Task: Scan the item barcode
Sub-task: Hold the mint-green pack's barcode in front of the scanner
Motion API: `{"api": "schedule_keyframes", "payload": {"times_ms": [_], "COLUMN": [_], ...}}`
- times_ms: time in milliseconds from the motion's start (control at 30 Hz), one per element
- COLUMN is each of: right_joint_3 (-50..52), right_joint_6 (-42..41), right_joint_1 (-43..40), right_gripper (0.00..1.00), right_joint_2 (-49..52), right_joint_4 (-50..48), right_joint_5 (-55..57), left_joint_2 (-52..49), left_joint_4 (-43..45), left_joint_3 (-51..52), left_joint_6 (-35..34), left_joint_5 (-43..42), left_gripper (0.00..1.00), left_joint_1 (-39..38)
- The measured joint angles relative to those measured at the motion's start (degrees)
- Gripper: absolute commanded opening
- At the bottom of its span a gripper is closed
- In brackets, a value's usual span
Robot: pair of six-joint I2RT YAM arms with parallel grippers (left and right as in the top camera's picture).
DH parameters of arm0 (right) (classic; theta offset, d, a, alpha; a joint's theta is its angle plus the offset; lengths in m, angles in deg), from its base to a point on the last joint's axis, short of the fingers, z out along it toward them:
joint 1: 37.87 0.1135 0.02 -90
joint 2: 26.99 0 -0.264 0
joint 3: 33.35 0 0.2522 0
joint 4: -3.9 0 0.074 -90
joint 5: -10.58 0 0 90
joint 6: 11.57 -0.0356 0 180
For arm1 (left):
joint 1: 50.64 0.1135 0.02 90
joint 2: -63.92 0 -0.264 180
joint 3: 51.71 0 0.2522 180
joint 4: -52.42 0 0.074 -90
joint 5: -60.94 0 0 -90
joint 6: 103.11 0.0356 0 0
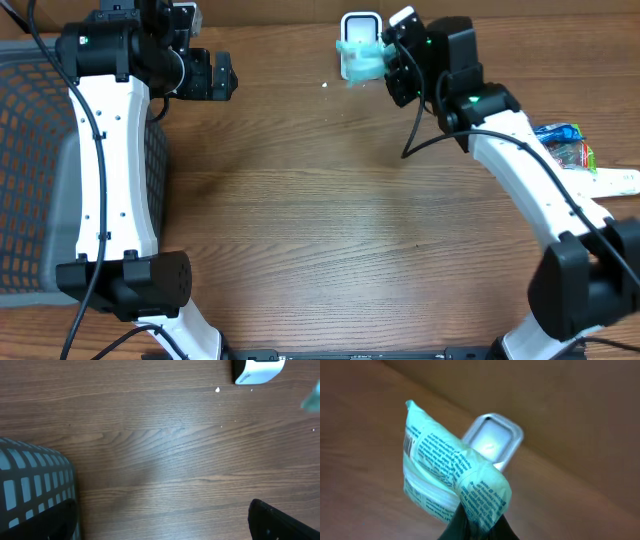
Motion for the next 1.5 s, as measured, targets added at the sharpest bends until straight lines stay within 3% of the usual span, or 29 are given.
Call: {"api": "schedule_keyframes", "payload": {"times_ms": [267,533,633,767,1067,1500], "right_joint_3": [0.4,0.5,0.3,0.3,0.4,-0.6], "right_joint_6": [15.5,38.6,47.5,56.2,65.6,67.5], "right_joint_1": [4.4,6.5,6.4,6.4,6.4,6.4], "right_gripper": [0.04,0.04,0.04,0.04,0.04,0.04], "right_joint_2": [2.7,6.8,12.0,19.6,28.6,28.7], "right_joint_4": [-16.8,-37.0,-47.4,-54.4,-59.9,-57.9], "right_joint_5": [26.8,36.0,37.8,38.6,37.3,29.8], "left_joint_2": [0.0,0.0,0.0,0.0,0.0,0.0], "left_joint_4": [0.0,0.0,0.0,0.0,0.0,0.0], "left_joint_3": [0.0,0.0,0.0,0.0,0.0,0.0], "left_joint_6": [0.0,0.0,0.0,0.0,0.0,0.0], "left_joint_5": [0.0,0.0,0.0,0.0,0.0,0.0], "left_gripper": [0.99,1.00,1.00,1.00,1.00,1.00], "left_joint_1": [0.0,0.0,0.0,0.0,0.0,0.0]}}
